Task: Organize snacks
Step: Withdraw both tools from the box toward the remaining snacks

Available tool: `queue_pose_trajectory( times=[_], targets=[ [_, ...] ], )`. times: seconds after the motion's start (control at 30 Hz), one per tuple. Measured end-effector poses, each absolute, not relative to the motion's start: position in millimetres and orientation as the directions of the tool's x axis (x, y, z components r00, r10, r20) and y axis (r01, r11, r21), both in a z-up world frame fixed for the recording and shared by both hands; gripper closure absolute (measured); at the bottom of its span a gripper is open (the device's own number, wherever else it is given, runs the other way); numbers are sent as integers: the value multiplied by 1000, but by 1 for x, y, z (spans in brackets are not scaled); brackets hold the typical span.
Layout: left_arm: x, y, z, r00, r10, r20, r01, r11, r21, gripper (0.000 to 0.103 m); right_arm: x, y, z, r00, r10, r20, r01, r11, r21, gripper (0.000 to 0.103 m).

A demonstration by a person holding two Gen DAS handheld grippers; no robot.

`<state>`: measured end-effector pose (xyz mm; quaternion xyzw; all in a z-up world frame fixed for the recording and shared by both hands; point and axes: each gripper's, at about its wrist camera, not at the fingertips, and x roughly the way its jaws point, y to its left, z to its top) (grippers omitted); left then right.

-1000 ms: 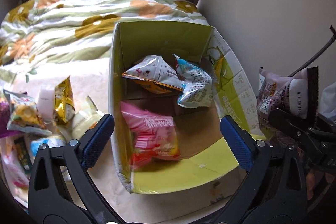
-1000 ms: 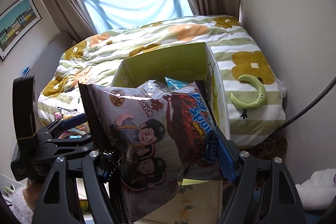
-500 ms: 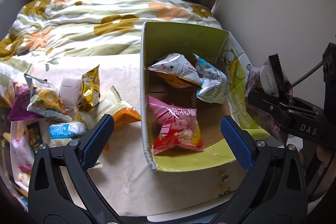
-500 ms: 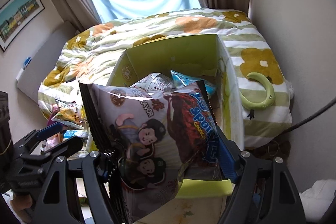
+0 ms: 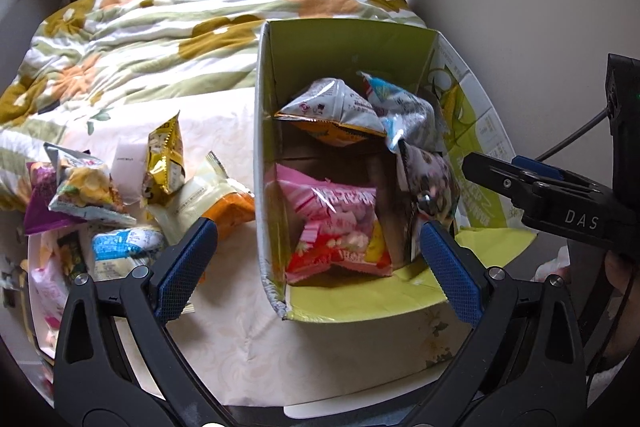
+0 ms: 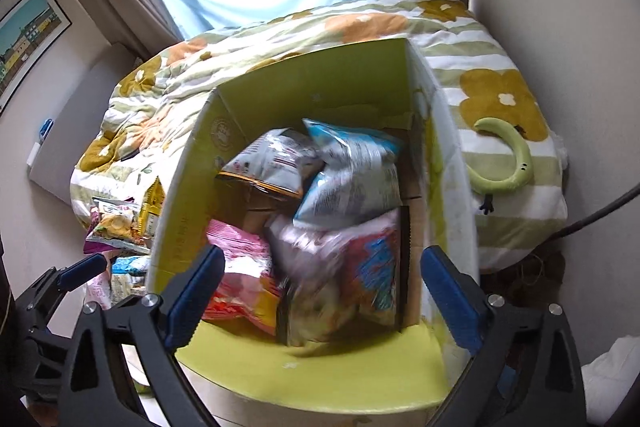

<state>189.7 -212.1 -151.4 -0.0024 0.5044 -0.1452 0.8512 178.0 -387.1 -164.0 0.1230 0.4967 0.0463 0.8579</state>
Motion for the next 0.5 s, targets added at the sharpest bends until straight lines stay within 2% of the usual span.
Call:
queue_pose_trajectory(
  times=[0.2,0.5],
  targets=[
    [183,-224,-146,461,-261,-848,268,952,-147,3,166,-398,-161,506,203,-838,51,963,264,5],
    [164,-211,-112,532,-257,-807,240,960,-148,3,146,-392,-127,552,192,-811,-5,974,227,5]
  ],
)
